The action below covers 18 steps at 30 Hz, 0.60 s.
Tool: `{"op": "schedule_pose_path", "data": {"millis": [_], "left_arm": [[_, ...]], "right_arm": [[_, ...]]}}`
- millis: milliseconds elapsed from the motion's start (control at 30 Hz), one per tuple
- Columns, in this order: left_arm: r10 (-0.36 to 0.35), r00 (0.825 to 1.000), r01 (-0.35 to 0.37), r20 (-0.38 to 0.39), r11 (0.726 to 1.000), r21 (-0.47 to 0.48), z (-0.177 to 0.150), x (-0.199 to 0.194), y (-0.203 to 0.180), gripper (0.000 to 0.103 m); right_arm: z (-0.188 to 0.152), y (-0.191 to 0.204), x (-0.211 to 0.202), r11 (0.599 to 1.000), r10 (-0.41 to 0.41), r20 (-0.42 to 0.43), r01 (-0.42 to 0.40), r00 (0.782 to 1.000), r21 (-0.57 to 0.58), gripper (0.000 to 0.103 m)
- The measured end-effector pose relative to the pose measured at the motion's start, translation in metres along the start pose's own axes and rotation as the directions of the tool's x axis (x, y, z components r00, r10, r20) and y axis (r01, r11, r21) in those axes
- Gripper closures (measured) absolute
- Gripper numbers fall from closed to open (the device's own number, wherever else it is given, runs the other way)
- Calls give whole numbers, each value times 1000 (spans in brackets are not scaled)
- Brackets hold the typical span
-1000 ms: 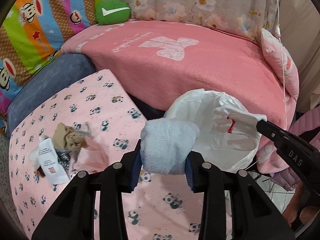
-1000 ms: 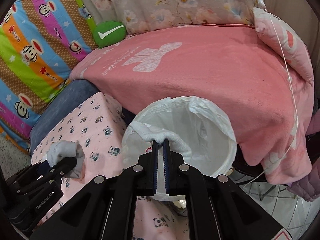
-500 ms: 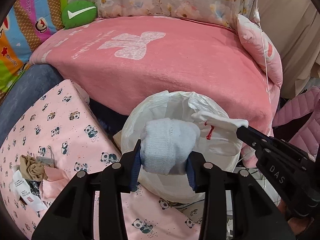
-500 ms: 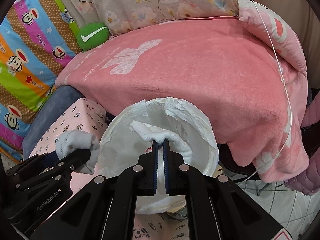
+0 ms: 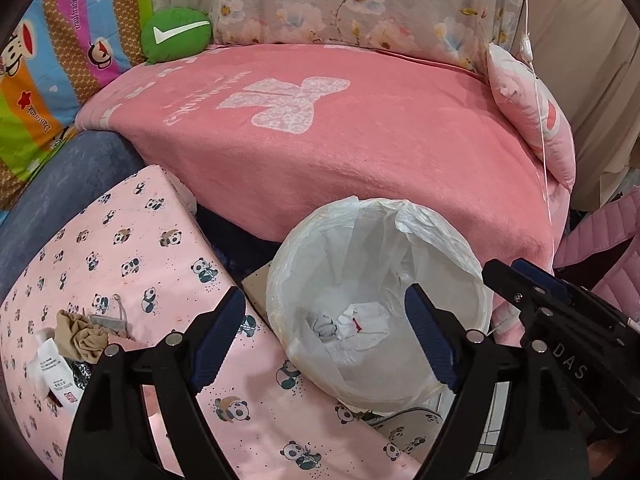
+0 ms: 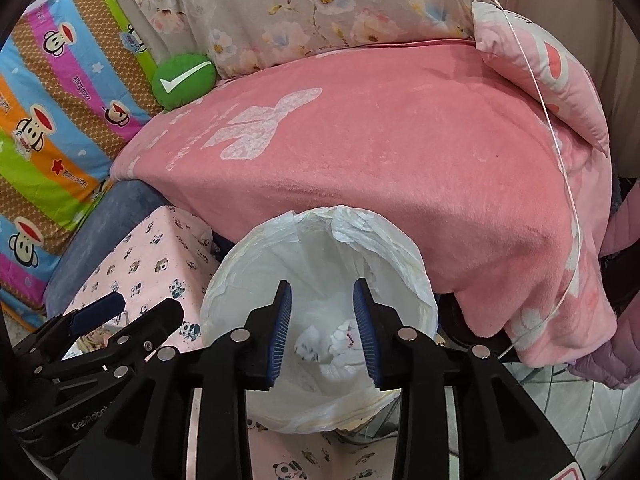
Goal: Organize soft objects
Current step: 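Open both tools to drop the sock and glove into the bin, then move both open tools back over the clutter on the sheet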
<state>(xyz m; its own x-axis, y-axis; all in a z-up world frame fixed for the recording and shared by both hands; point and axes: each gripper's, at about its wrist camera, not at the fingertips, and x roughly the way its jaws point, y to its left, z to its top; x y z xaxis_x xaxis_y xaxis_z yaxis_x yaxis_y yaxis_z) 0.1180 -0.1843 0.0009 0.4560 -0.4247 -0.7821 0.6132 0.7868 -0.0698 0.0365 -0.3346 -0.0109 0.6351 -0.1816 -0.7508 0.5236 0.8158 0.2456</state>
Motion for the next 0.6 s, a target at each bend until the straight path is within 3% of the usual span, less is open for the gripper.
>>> {"op": "schedule_pose_path", "data": {"millis": [367, 600], "left_arm": [[76, 997, -75, 23, 996, -54, -9, -13, 20, 25], [102, 994, -99, 33, 992, -85, -16, -21, 33, 25]], "right_arm": [[-6, 24, -15, 998, -6, 9, 6, 1000, -60, 54], [-12, 40, -19, 994, -12, 0, 11, 1000, -107, 52]]}}
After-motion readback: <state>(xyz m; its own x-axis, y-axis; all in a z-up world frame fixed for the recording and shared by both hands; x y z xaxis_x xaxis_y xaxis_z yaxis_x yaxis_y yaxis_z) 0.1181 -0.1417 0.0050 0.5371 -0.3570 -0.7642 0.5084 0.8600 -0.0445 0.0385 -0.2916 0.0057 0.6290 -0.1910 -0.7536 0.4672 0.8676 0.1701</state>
